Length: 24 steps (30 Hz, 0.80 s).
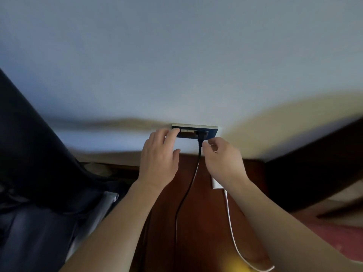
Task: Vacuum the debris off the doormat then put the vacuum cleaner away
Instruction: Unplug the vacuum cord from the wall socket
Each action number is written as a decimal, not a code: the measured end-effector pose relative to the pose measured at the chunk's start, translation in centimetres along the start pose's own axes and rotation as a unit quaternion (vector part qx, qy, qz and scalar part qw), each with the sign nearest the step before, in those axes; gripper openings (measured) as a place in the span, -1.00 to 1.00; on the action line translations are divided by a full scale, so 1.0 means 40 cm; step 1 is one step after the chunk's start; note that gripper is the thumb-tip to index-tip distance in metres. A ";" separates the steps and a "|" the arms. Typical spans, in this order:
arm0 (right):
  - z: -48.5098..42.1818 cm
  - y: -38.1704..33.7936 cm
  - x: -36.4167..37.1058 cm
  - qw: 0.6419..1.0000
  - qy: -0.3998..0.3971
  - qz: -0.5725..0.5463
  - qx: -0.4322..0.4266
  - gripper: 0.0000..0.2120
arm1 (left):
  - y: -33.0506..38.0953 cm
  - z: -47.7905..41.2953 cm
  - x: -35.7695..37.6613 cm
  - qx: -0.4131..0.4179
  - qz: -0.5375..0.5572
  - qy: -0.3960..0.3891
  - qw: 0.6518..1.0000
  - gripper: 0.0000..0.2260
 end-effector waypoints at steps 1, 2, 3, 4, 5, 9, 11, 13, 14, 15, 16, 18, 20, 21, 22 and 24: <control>-0.009 0.008 0.012 1.000 0.004 -0.021 0.008 -0.69 | -0.008 -0.003 0.014 0.006 0.007 0.009 1.000 -0.49; -0.019 0.015 0.024 0.999 0.009 -0.049 0.017 -0.71 | -0.015 -0.006 0.027 0.012 0.012 0.016 1.000 -0.48; -0.027 0.019 0.034 0.997 0.013 -0.079 0.024 -0.71 | -0.020 -0.010 0.039 0.017 0.014 0.023 1.000 -0.47; -0.034 0.022 0.045 0.994 0.012 -0.107 0.029 -0.71 | -0.025 -0.015 0.049 0.020 0.014 0.030 0.999 -0.47; -0.039 0.022 0.055 0.991 0.009 -0.131 0.033 -0.70 | -0.029 -0.021 0.058 0.024 0.014 0.039 0.999 -0.47; -0.053 0.017 0.080 0.981 0.007 -0.186 0.048 -0.71 | -0.046 -0.042 0.091 0.052 0.013 0.090 0.995 -0.56; -0.060 0.018 0.087 0.969 0.001 -0.239 0.069 -0.75 | -0.057 -0.047 0.107 0.065 0.007 0.125 0.990 -0.60; -0.063 0.017 0.091 0.944 -0.014 -0.316 0.091 -0.78 | -0.064 -0.049 0.123 0.068 0.001 0.157 0.985 -0.63; -0.064 0.015 0.092 0.934 -0.019 -0.343 0.101 -0.79 | -0.067 -0.051 0.130 0.069 0.000 0.170 0.983 -0.63; -0.065 0.015 0.093 0.925 -0.022 -0.362 0.110 -0.79 | -0.070 -0.052 0.137 0.071 0.000 0.181 0.981 -0.63; -0.064 0.013 0.093 0.919 -0.024 -0.375 0.116 -0.79 | -0.073 -0.053 0.142 0.075 0.001 0.189 0.979 -0.63; -0.062 0.011 0.092 0.914 -0.026 -0.387 0.120 -0.79 | -0.081 -0.054 0.149 0.088 0.006 0.200 0.976 -0.63; -0.061 0.010 0.093 0.915 -0.021 -0.386 0.118 -0.78 | -0.087 -0.057 0.151 0.099 0.008 0.206 0.974 -0.64; -0.060 0.010 0.095 0.916 -0.017 -0.382 0.118 -0.78 | -0.089 -0.059 0.150 0.100 0.007 0.206 0.973 -0.64; -0.060 0.010 0.096 0.918 -0.012 -0.380 0.118 -0.78 | -0.090 -0.061 0.149 0.101 0.006 0.204 0.974 -0.63; -0.058 0.007 0.097 0.918 -0.001 -0.377 0.119 -0.79 | -0.090 -0.065 0.148 0.103 0.003 0.199 0.975 -0.63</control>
Point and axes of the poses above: each hand's wrist, its own z-axis away from the middle knuckle, its own x-axis out of the palm, y = z × x, the point moved 1 cm from there along -z, towards the middle knuckle, and after that the axes turned 3 degrees about y, right-handed, at the moved point
